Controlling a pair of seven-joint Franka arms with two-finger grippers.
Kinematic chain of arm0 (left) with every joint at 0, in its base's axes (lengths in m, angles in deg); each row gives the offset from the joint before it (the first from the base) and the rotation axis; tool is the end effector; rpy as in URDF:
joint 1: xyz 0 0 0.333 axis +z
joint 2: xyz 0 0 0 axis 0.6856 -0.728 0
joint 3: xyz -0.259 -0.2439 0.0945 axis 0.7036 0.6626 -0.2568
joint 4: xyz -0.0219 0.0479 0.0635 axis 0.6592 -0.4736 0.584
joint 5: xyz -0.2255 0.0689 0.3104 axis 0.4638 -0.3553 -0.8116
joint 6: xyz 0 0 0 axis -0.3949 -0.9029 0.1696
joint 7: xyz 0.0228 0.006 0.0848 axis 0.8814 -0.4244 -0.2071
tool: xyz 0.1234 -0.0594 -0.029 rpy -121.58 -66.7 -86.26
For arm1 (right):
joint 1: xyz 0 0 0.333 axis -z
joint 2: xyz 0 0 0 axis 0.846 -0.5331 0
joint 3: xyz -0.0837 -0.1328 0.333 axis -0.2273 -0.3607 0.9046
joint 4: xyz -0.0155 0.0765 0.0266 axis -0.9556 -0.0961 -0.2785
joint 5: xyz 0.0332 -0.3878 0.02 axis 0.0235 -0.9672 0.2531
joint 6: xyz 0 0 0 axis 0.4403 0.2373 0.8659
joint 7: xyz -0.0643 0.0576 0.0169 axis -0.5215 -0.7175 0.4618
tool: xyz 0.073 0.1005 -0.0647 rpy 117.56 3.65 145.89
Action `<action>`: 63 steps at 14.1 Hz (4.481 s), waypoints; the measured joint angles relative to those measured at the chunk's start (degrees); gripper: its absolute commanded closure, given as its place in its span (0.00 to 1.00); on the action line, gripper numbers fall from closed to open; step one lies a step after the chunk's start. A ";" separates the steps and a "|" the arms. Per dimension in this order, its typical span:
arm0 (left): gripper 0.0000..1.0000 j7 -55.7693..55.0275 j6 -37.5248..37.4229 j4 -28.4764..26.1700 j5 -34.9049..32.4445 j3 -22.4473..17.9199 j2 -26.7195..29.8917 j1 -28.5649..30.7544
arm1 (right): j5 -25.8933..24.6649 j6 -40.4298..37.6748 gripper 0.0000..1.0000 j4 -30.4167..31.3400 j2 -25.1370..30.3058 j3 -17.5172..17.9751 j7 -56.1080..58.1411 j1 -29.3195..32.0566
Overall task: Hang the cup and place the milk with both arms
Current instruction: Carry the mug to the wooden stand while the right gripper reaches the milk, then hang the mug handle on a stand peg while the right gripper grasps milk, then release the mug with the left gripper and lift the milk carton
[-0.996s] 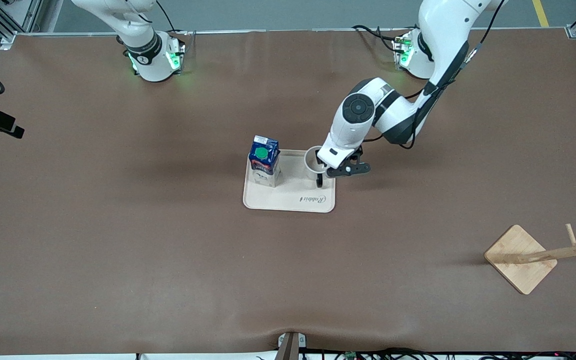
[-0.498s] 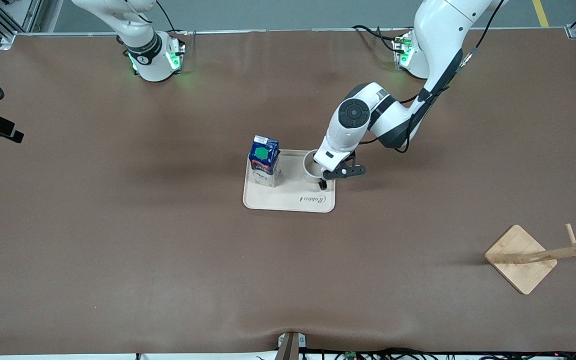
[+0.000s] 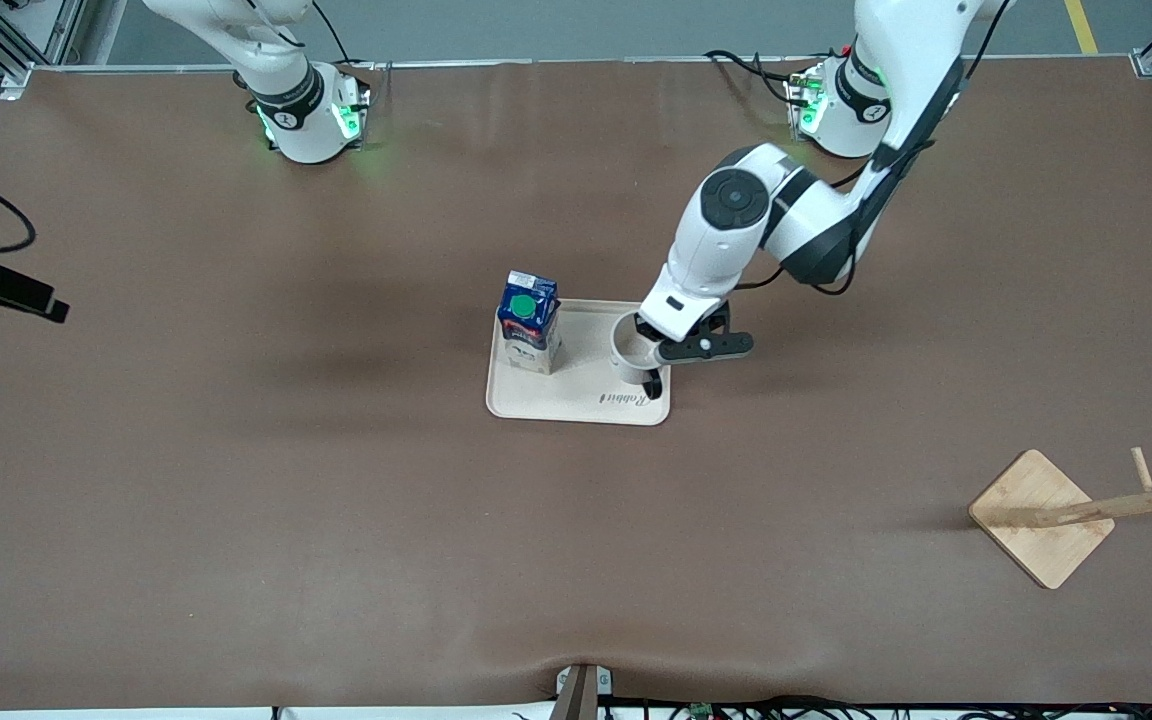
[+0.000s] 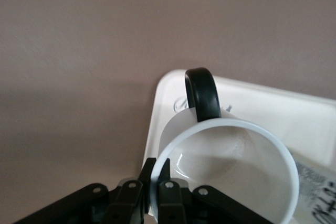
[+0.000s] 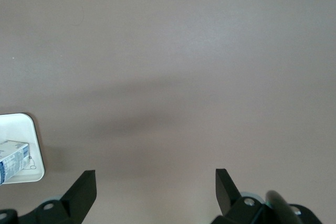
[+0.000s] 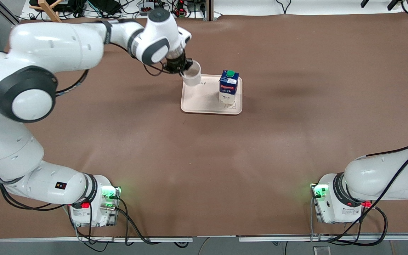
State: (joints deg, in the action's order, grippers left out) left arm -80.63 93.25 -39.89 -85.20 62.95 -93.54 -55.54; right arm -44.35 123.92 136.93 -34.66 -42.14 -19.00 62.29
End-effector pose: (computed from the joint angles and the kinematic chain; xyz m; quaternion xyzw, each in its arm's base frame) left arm 0.5159 -0.3751 0.3570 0.9959 0.0601 0.0490 0.0476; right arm 0.5989 -0.0540 0.6104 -0.9965 0.0714 0.0375 0.0204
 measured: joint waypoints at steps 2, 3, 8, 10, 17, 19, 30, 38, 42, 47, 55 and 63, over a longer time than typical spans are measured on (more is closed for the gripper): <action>1.00 4.89 -0.72 0.14 -0.03 -0.22 4.14 2.40 | -0.28 0.01 0.00 0.03 -1.24 0.14 0.05 -1.05; 1.00 8.45 -1.58 0.37 -0.03 -0.28 5.89 4.48 | -0.33 0.00 0.00 0.08 -1.88 0.14 0.04 -1.54; 1.00 22.73 -4.73 1.66 -0.03 -0.59 10.82 15.91 | -0.20 -0.62 0.00 0.31 -5.63 0.23 0.08 -3.07; 1.00 27.91 -5.21 2.43 -0.03 -0.64 11.55 20.10 | 0.42 -0.96 0.00 0.30 -5.76 0.36 -0.94 -6.72; 1.00 41.77 -6.71 6.42 -0.03 -0.76 11.66 34.06 | 8.82 0.75 0.00 0.70 -6.50 0.85 -25.09 -23.01; 1.00 43.01 -6.72 7.89 1.46 -0.79 11.62 37.09 | 8.83 1.92 0.00 1.01 -7.41 0.87 -30.20 -26.99; 1.00 43.98 -6.71 15.26 4.10 -0.92 3.92 42.98 | 9.62 10.90 0.00 1.51 -14.20 0.83 -39.25 -37.50; 1.00 43.98 -6.69 15.97 4.10 -0.92 3.26 44.19 | 9.62 13.04 0.00 1.61 -16.41 0.81 -44.77 -40.65; 1.00 43.98 -6.69 16.02 4.10 -0.92 3.26 44.36 | 9.62 15.38 0.00 2.20 -17.50 0.80 -45.71 -41.54; 1.00 44.06 -6.75 15.95 4.10 -0.94 3.14 45.73 | 9.50 17.32 0.00 3.38 -18.52 0.77 -46.87 -43.09; 0.00 44.35 -6.84 15.86 4.10 -0.79 1.23 46.32 | 8.71 19.57 0.00 5.14 -19.81 0.75 -46.93 -44.96; 0.00 44.35 -19.91 19.91 4.10 2.56 4.50 46.11 | 6.42 20.65 1.00 6.08 -19.88 0.70 -51.66 -45.56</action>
State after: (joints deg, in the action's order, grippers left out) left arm -36.29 73.35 -19.98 -81.10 65.51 -89.04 -9.43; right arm -37.92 144.57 143.00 -54.54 -41.45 -70.66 16.73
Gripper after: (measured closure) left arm 0.000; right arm 0.278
